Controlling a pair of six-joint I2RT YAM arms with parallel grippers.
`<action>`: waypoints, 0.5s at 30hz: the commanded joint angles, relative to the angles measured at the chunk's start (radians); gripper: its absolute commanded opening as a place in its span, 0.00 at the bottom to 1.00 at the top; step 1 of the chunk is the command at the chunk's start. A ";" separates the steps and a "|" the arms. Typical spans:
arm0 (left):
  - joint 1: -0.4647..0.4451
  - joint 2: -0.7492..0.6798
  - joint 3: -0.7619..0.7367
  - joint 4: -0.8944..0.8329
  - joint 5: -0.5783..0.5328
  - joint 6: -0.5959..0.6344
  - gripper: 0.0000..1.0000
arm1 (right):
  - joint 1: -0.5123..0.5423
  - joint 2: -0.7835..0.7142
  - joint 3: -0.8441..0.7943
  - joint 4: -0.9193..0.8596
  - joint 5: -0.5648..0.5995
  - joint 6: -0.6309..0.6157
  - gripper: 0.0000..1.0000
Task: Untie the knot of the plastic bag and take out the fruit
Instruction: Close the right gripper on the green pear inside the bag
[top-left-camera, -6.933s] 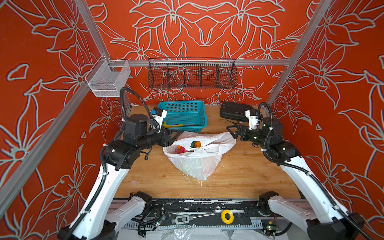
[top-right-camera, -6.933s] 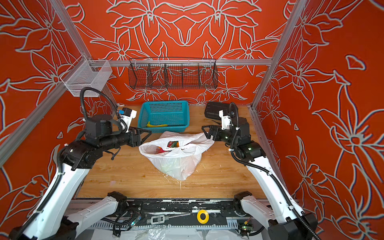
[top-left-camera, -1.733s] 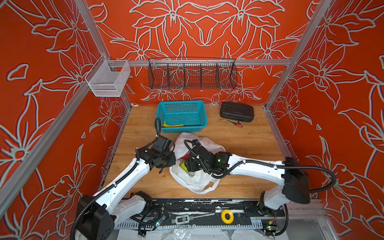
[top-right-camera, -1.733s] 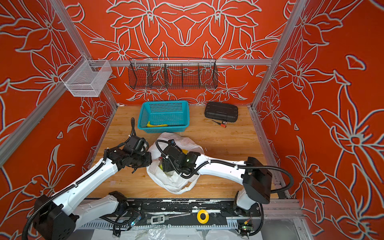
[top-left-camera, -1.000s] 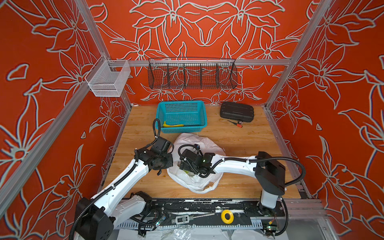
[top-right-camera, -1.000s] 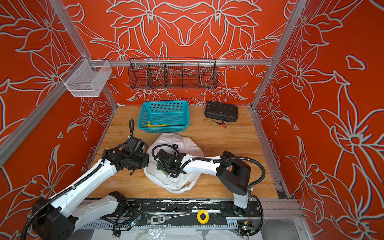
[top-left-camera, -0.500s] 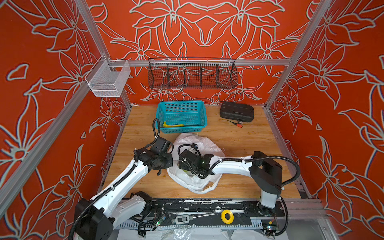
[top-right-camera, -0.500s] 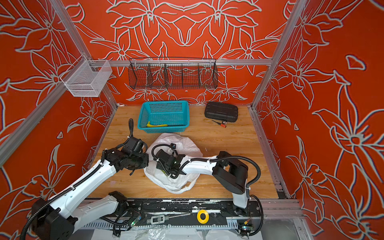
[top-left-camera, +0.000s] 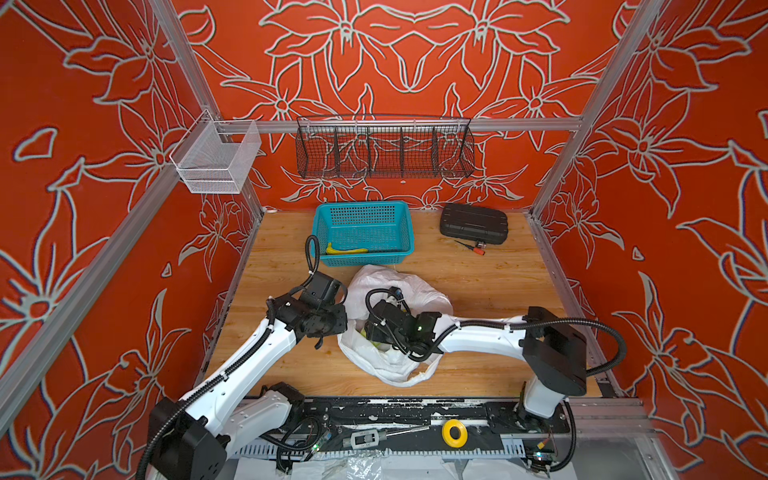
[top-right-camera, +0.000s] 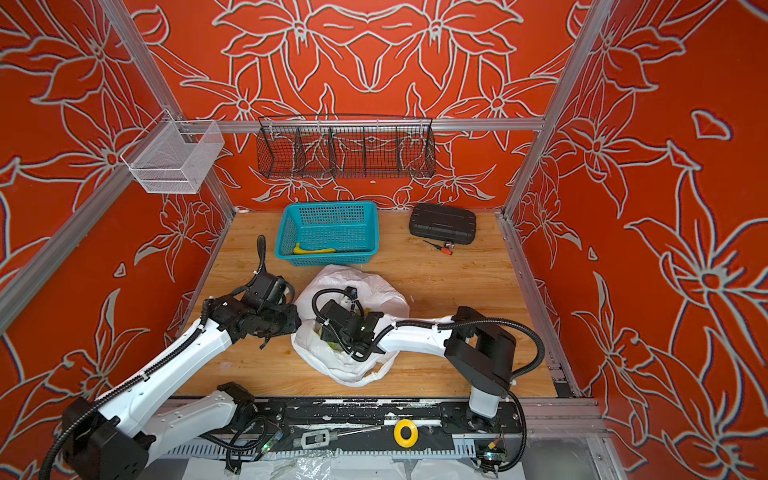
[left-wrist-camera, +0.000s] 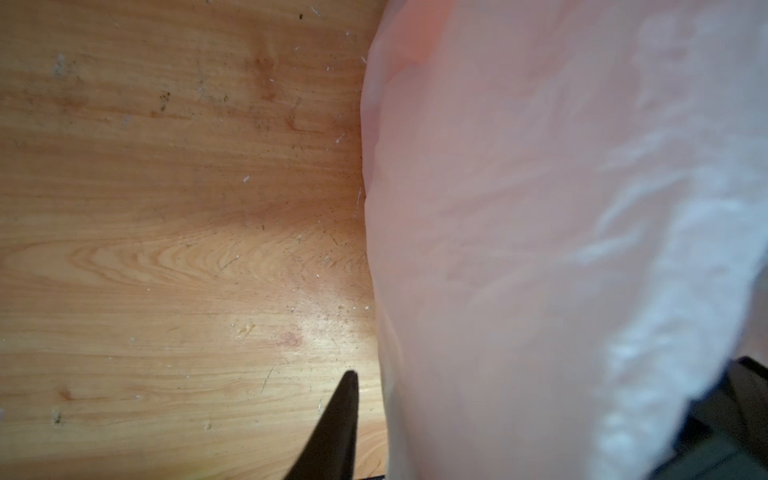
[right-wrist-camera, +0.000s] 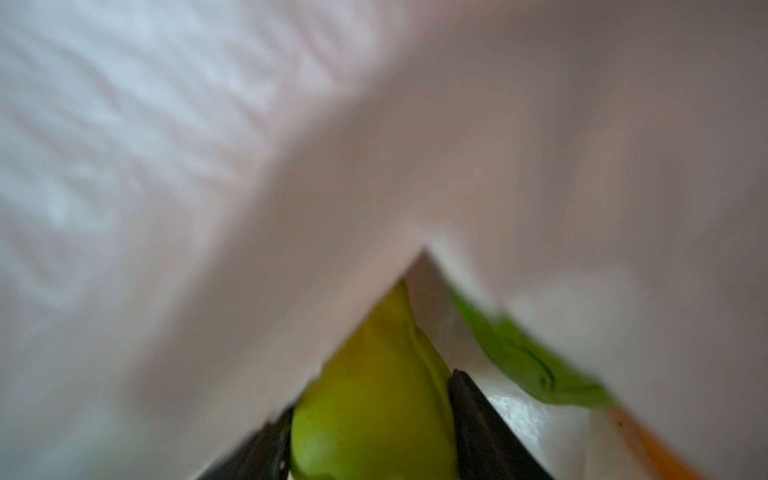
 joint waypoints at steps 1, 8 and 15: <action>0.000 -0.020 0.030 0.003 0.019 -0.013 0.37 | 0.003 -0.056 -0.028 -0.001 0.027 -0.037 0.57; -0.001 -0.045 0.051 0.027 0.062 -0.015 0.45 | 0.007 -0.162 -0.121 0.012 0.020 -0.092 0.57; -0.003 -0.105 0.073 0.026 0.100 0.009 0.48 | 0.008 -0.296 -0.200 0.039 0.018 -0.133 0.56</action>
